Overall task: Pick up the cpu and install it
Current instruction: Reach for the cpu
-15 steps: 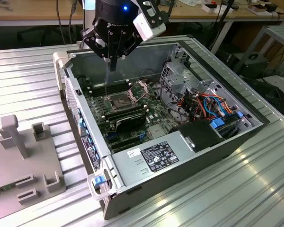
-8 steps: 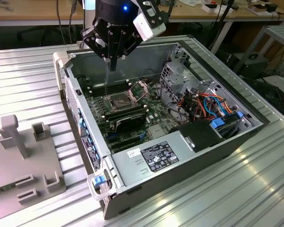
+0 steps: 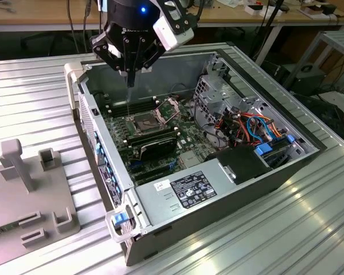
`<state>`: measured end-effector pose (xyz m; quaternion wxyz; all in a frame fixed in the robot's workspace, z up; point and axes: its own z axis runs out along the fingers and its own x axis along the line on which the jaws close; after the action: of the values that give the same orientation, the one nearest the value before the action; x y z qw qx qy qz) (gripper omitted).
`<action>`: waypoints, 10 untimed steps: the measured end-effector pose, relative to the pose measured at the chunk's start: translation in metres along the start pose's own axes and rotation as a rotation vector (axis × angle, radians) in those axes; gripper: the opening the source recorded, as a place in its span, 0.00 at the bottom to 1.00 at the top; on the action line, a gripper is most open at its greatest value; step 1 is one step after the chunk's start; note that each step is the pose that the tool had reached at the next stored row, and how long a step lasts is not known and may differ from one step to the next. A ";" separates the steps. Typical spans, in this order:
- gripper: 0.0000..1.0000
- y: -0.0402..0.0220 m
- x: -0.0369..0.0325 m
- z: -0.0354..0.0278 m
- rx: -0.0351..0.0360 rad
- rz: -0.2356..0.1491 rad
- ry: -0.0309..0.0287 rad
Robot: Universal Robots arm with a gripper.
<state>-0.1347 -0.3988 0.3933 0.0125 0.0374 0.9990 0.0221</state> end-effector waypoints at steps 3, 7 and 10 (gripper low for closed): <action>0.11 -0.0001 0.0015 0.0000 0.0000 0.000 0.0000; 0.11 -0.0001 0.0016 0.0000 0.0000 0.000 0.0001; 0.11 -0.0001 0.0017 0.0000 0.0000 0.000 0.0000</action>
<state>-0.1365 -0.3988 0.3933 0.0125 0.0374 0.9990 0.0221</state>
